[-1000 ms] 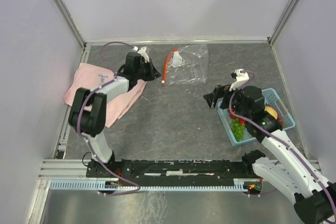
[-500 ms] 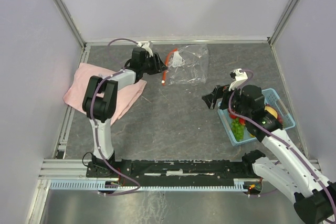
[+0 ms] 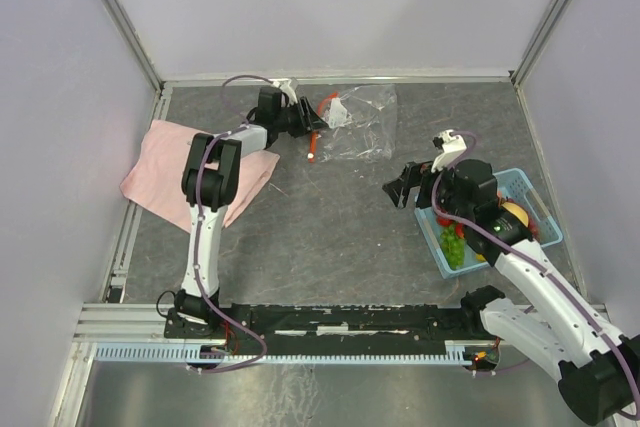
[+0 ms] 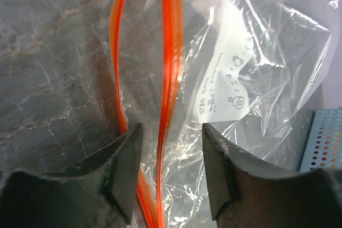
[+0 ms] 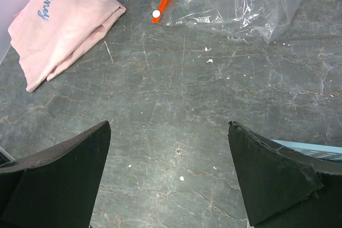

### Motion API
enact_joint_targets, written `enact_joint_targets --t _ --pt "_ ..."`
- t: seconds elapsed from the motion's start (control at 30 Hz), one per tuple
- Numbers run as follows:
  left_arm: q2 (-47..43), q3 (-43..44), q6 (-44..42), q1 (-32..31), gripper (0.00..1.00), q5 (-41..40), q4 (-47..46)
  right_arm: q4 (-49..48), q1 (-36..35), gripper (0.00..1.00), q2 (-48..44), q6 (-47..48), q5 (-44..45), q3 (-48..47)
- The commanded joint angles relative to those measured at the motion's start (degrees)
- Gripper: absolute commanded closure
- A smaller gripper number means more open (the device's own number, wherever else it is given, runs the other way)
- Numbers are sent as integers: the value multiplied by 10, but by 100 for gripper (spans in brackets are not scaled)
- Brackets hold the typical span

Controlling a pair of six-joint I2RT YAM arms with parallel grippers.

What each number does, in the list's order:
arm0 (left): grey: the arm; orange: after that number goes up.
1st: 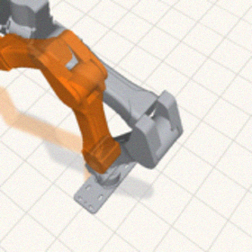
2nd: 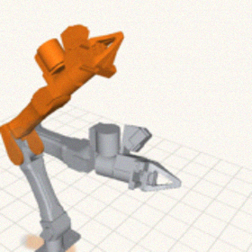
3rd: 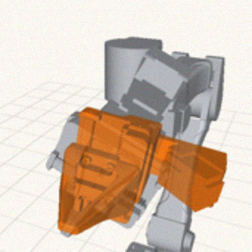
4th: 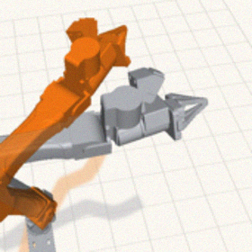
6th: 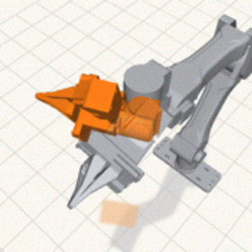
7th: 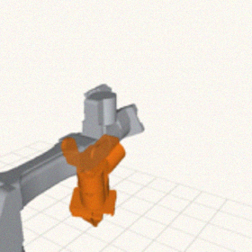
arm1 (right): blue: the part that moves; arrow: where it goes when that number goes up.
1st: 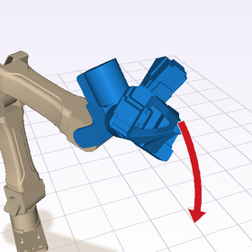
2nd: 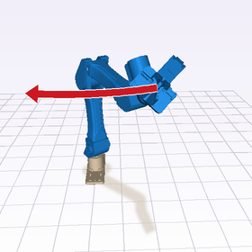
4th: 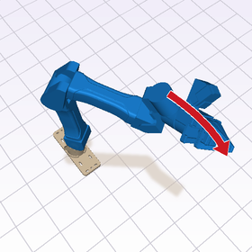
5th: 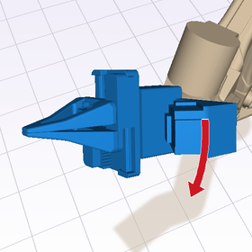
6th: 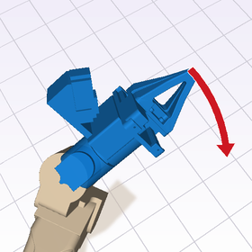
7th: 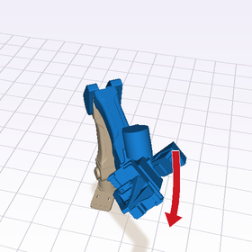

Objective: Place the food in the zip-top bag and seal the zipper
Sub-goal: Pick up the zipper food storage bag at the center of the board.

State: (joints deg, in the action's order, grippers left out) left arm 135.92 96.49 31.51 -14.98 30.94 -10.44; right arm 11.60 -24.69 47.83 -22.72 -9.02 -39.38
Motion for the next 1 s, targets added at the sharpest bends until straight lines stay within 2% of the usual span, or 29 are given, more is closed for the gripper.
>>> enact_joint_targets --t 0.0,0.2,0.37,0.53,0.73,0.83,0.97 --pt "26 22 49 -1 48 60 -49 -29 1 1 12 6 -7 -15" --pt "3 -26 78 -1 81 72 -111 -40 1 1 25 5 -7 -11" --pt "-68 -116 105 -2 97 53 -176 -50 0 1 32 2 -12 -7" --pt "-154 -218 113 -2 97 3 -189 -61 -4 1 40 -2 -14 -8" --pt "-299 -337 142 -5 97 -75 -181 -74 -18 1 61 -4 -11 -15" --pt "-368 -387 159 -15 97 -123 -152 -71 -27 1 77 3 -8 -29" --pt "-438 -423 180 -32 97 -141 -97 -71 -43 1 95 11 -1 -48"
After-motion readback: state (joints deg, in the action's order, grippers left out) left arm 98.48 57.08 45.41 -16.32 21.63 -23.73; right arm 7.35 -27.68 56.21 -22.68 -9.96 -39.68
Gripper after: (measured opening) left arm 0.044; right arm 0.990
